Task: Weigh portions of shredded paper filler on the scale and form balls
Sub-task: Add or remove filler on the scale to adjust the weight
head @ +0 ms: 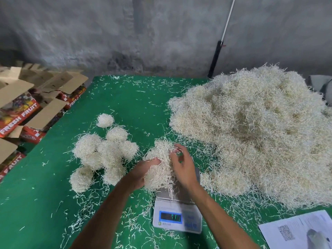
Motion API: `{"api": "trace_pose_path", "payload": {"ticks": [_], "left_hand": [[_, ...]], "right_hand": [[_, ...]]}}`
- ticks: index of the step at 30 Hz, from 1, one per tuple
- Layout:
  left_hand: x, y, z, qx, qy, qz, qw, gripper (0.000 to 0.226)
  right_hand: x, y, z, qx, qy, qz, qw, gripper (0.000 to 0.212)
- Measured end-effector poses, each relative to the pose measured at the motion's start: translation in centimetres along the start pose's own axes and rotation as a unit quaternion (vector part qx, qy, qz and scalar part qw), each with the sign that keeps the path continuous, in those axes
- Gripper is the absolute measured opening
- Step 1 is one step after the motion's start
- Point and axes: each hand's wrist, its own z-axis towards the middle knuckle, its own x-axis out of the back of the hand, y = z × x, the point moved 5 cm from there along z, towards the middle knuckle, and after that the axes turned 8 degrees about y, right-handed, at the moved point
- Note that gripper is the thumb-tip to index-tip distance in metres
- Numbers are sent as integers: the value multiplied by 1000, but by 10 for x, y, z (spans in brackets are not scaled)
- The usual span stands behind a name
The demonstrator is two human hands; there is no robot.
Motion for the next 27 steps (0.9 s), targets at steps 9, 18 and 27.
{"api": "trace_pose_path", "payload": {"ticks": [9, 18, 27], "left_hand": [[14, 8, -9, -6, -119, -5, 993, 42], [54, 1, 1, -92, -182, -241, 949, 82], [28, -1, 3, -28, -84, -113, 990, 45]], "right_hand": [[47, -9, 75, -161, 62, 84, 981, 23], [94, -16, 91, -212, 149, 243, 935, 20], [10, -3, 25, -174, -240, -100, 950, 76]]}}
